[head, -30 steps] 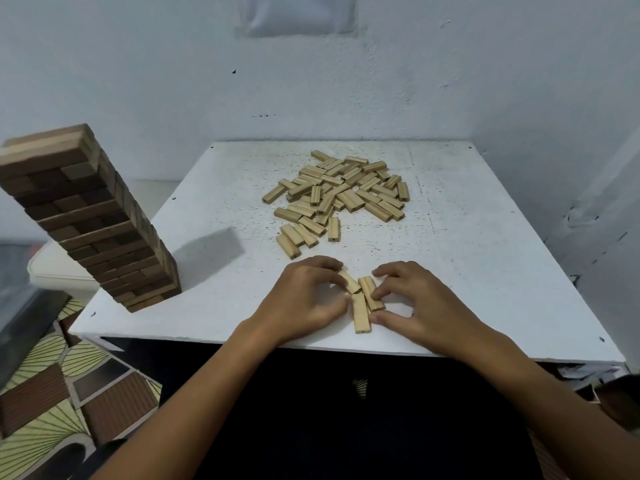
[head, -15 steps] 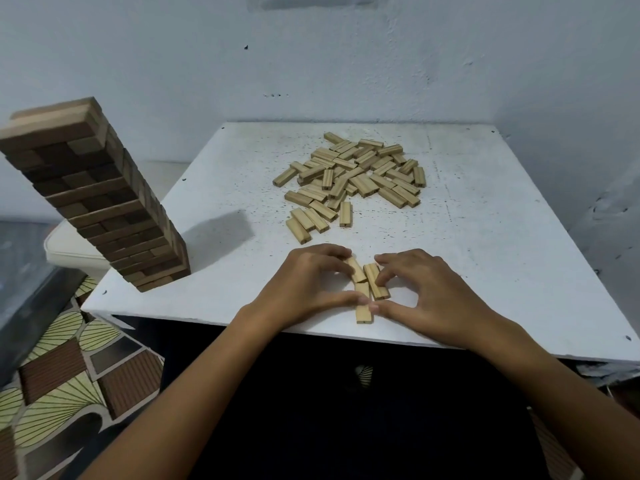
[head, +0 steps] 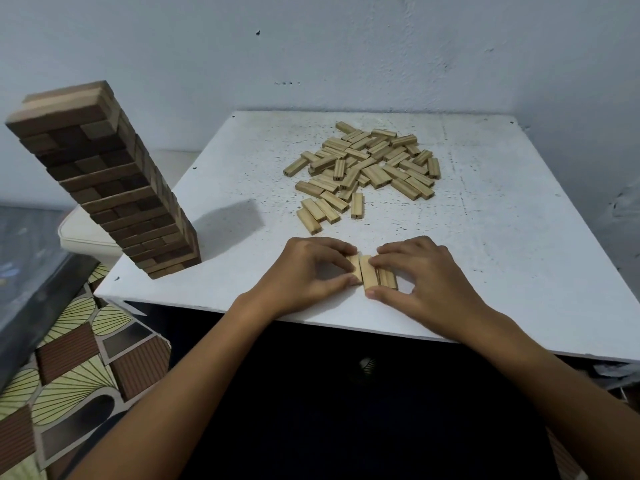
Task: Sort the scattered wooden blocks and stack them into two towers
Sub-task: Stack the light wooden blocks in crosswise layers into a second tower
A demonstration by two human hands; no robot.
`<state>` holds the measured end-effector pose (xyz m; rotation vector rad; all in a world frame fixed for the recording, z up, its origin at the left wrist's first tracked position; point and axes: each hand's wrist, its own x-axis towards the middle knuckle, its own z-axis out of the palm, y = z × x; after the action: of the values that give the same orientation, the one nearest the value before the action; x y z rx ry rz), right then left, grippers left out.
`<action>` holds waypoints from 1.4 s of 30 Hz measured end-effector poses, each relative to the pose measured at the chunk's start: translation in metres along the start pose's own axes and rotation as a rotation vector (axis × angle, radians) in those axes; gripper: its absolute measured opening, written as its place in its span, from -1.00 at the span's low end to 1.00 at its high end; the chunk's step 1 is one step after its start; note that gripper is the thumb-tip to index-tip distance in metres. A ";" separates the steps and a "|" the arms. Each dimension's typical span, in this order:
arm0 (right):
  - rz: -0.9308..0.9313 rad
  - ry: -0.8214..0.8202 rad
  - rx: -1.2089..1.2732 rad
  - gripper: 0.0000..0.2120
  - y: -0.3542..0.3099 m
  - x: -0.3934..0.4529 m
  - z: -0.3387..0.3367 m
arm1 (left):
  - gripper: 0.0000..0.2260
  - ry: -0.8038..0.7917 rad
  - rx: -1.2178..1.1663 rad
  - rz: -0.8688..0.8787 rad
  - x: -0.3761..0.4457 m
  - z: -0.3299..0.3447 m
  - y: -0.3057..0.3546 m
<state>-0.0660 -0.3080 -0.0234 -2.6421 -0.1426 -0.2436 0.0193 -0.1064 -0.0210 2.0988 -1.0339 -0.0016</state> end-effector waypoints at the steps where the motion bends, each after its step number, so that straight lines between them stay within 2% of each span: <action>1: 0.005 0.004 -0.001 -0.45 -0.001 0.001 0.001 | -0.82 -0.004 -0.010 0.001 -0.001 0.000 0.001; 5: 0.007 -0.152 0.053 -0.32 0.000 0.003 -0.011 | -0.69 -0.056 0.014 -0.005 -0.002 0.001 0.003; 8: 0.014 -0.241 0.159 -0.38 0.011 0.006 -0.024 | -0.55 -0.076 0.060 -0.014 -0.001 0.003 0.004; 14: -0.008 -0.118 0.286 -0.54 0.016 0.006 -0.013 | -0.48 -0.050 0.036 -0.053 0.004 0.007 0.009; 25: 0.031 -0.053 0.367 -0.56 0.017 0.005 -0.006 | -0.46 -0.032 -0.001 -0.072 0.008 0.009 0.007; 42: 0.095 -0.061 0.349 -0.51 0.012 0.002 -0.008 | -0.45 -0.020 -0.024 -0.090 0.007 0.011 0.004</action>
<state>-0.0634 -0.3226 -0.0215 -2.3020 -0.0716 -0.0957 0.0182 -0.1194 -0.0240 2.1253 -0.9462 -0.0795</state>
